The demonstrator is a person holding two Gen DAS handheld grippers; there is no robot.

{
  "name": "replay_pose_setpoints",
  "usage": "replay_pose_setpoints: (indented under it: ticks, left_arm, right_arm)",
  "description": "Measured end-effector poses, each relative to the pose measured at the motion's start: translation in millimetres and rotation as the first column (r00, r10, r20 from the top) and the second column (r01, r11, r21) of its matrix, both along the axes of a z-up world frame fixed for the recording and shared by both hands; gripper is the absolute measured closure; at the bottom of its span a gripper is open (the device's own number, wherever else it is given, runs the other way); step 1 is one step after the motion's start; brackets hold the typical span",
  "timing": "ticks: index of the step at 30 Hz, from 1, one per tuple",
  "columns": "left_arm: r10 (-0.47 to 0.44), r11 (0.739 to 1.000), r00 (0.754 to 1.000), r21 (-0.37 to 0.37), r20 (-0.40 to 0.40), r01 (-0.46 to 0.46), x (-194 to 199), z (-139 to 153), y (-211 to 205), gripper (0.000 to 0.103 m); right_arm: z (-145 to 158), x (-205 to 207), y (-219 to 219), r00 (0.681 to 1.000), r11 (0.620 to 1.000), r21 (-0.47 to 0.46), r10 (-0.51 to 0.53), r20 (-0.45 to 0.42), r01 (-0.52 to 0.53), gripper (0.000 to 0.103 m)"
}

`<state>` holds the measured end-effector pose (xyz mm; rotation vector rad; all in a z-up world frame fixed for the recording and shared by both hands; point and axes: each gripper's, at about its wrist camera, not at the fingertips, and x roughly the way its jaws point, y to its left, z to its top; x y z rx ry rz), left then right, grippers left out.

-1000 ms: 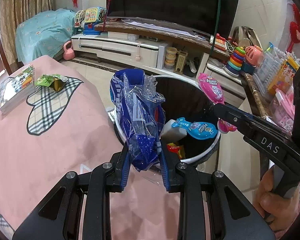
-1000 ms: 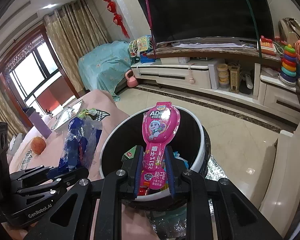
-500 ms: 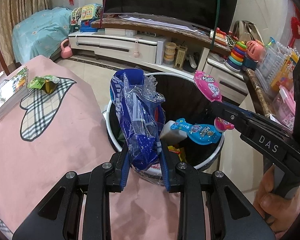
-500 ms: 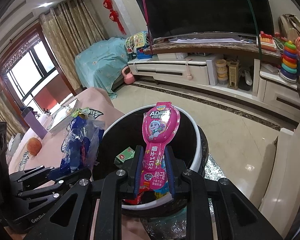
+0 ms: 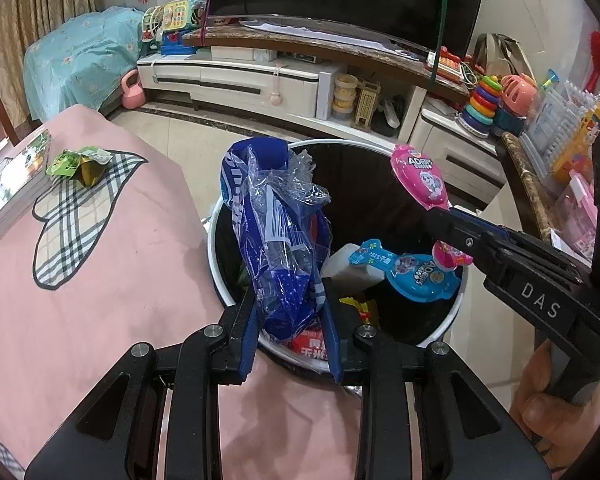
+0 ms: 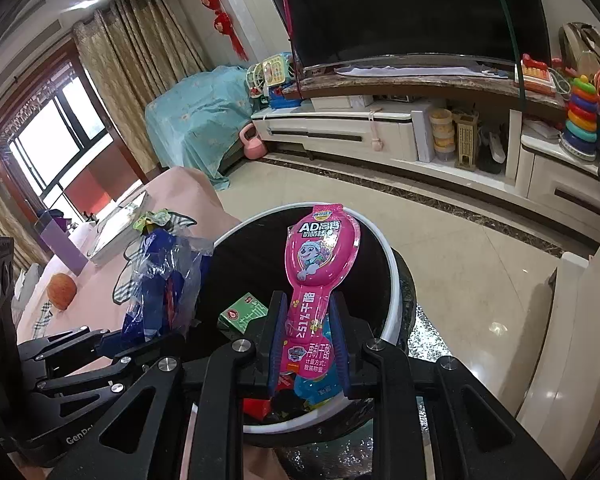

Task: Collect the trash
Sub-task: 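Lower the blue wrapper and pink candy into the bin opening, then open both grippers to drop the wrapper and pink candy into the bin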

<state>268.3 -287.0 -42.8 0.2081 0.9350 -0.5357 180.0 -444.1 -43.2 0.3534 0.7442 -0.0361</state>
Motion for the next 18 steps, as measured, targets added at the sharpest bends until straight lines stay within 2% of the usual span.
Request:
replay_pose_setpoints:
  ticks: [12,17,18]
  left_arm:
    - [-0.007,1.0,1.0,0.023,0.003,0.007,2.5,-1.7,-7.9,0.076]
    - [-0.003,1.0,1.0,0.029,-0.001,0.003,3.6,-2.2,-7.4,0.07]
    - [-0.003,1.0,1.0,0.03,-0.003,0.003,3.6,-2.3,-7.5,0.066]
  right_arm:
    - [-4.5,6.2,-2.9,1.0,1.0,0.001,0.001,-0.024,-0.001,0.081]
    - [-4.8,7.3,-3.7,1.0,1.0,0.002,-0.001,-0.029,0.001,0.081]
    - [-4.8,7.5,-4.8,1.0,1.0,0.004,-0.002,-0.031,0.002,0.081]
